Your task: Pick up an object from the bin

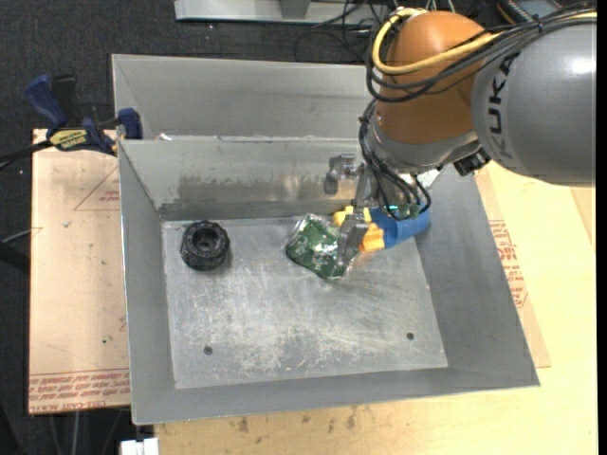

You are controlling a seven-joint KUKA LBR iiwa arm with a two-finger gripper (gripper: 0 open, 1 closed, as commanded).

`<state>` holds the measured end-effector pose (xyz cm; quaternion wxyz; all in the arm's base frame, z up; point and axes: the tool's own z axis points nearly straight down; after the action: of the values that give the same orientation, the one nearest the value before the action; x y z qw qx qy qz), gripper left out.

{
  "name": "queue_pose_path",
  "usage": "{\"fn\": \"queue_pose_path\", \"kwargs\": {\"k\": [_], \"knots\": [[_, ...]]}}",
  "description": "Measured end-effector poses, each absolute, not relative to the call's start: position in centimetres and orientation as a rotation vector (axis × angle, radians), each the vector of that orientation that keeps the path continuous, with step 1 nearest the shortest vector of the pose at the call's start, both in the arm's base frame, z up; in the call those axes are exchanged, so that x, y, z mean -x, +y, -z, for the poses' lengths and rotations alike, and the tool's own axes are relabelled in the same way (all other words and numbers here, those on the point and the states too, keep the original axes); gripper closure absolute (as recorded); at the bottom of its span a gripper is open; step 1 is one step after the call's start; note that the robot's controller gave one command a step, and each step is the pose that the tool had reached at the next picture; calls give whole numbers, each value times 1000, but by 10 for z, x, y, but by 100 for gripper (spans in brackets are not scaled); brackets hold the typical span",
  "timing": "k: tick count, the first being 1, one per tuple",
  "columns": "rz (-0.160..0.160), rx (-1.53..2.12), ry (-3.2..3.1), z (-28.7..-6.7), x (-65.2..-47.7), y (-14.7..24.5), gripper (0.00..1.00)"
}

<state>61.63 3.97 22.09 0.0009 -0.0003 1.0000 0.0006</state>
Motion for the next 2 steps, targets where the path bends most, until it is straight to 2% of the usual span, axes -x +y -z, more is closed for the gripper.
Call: {"fn": "queue_pose_path", "kwargs": {"k": [1,2], "knots": [[-21,29,3120,-106,-625,-2,100],[-19,29,3119,-105,-625,-2,100]]}}
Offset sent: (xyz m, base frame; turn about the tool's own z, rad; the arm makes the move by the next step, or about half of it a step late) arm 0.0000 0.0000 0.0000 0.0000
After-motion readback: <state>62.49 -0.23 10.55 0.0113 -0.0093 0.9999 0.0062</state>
